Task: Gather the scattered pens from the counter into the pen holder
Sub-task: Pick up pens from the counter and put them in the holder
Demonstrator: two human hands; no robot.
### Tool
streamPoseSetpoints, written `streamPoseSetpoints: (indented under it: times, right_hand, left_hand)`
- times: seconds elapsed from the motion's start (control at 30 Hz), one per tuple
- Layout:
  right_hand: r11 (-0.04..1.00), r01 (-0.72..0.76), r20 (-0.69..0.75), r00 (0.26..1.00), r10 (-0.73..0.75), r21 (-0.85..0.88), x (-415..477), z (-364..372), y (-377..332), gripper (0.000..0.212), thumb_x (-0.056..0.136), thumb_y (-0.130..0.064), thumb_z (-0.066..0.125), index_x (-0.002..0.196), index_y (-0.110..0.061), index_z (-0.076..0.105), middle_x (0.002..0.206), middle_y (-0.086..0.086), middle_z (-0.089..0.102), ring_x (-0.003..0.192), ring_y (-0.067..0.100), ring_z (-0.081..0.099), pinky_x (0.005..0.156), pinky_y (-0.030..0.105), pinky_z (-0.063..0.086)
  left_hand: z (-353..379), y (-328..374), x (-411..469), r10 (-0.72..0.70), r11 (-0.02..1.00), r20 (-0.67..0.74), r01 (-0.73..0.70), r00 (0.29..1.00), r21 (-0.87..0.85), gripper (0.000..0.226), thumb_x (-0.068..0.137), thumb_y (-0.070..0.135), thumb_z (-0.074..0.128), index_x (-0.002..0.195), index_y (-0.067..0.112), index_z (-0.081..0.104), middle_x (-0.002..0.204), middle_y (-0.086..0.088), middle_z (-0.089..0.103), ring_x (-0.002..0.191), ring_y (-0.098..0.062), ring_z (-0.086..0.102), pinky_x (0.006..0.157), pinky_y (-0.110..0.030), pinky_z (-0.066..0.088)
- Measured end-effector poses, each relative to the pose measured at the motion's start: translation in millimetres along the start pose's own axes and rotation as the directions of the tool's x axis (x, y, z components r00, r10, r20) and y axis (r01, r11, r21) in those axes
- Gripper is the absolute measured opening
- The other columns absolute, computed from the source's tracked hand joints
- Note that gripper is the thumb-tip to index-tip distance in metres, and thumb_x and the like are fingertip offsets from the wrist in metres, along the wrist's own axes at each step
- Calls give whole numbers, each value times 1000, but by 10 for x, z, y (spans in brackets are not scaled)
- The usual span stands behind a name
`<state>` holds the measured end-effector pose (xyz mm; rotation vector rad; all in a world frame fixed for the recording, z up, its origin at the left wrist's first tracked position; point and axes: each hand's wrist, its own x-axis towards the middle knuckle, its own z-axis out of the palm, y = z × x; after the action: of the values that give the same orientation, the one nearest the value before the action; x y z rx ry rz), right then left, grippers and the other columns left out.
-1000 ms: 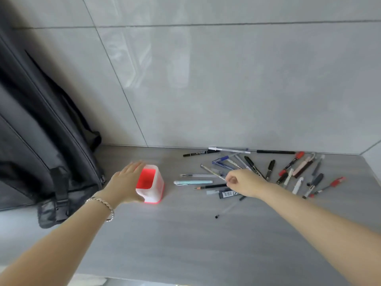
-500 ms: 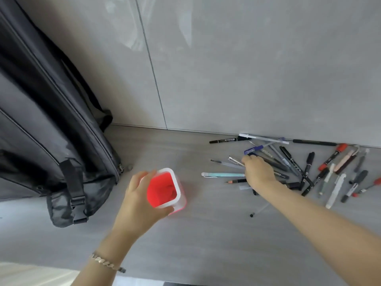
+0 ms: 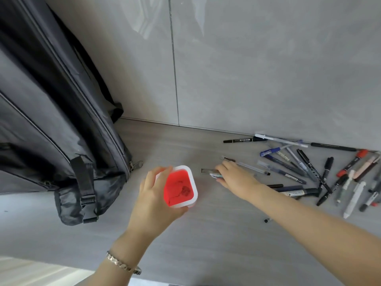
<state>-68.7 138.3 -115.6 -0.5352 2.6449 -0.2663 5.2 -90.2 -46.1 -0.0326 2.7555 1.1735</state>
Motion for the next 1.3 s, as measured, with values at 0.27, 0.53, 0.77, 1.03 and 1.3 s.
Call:
streamPoseSetpoints:
  times: [0.27, 0.53, 0.77, 1.03, 1.3]
  right_hand:
    - [898, -84, -259, 942, 213, 431, -132, -381, -82, 19, 98, -13, 40, 98, 5, 49, 94, 16, 44, 83, 26, 46, 73, 29, 33]
    - [209, 286, -340, 890, 304, 935, -972, -749, -741, 29, 99, 0, 31, 92, -25, 43, 83, -3, 59, 74, 0, 65, 76, 13, 51]
    - [498, 257, -431, 861, 271, 828, -1283, -323, -561, 61, 87, 4, 54, 116, -46, 35, 106, -10, 58, 105, 3, 57, 94, 14, 44]
    - [654, 107, -435, 824, 363, 749, -1056, -473, 344, 29, 89, -16, 60, 117, -11, 55, 111, -2, 57, 109, 12, 55, 102, 31, 43]
    - [988, -19, 113, 994, 2, 152, -320, -303, 605, 87, 72, -35, 77, 142, -17, 29, 139, 11, 38, 130, 28, 32, 104, 38, 33]
  left_hand:
    - [188, 156, -216, 20, 1000, -5, -21, 1000, -4, 94, 53, 24, 85, 133, 21, 38, 123, 16, 29, 122, -17, 38, 90, -22, 32]
    - [547, 582, -372, 62, 998, -29, -62, 998, -6, 93, 52, 30, 86, 132, 22, 39, 121, 17, 29, 115, -13, 36, 87, -21, 32]
    - [841, 835, -372, 80, 997, -46, -80, 996, -3, 87, 57, 25, 82, 133, 17, 40, 132, -1, 40, 122, -23, 38, 87, -24, 33]
    - [777, 863, -241, -28, 1000, -87, 28, 996, -2, 91, 55, 29, 84, 133, 24, 38, 133, 5, 36, 122, -19, 34, 89, -21, 30]
    - [739, 762, -186, -110, 993, -135, 104, 985, -46, 90, 52, 30, 84, 131, 25, 40, 118, 18, 29, 122, -17, 37, 90, -22, 31]
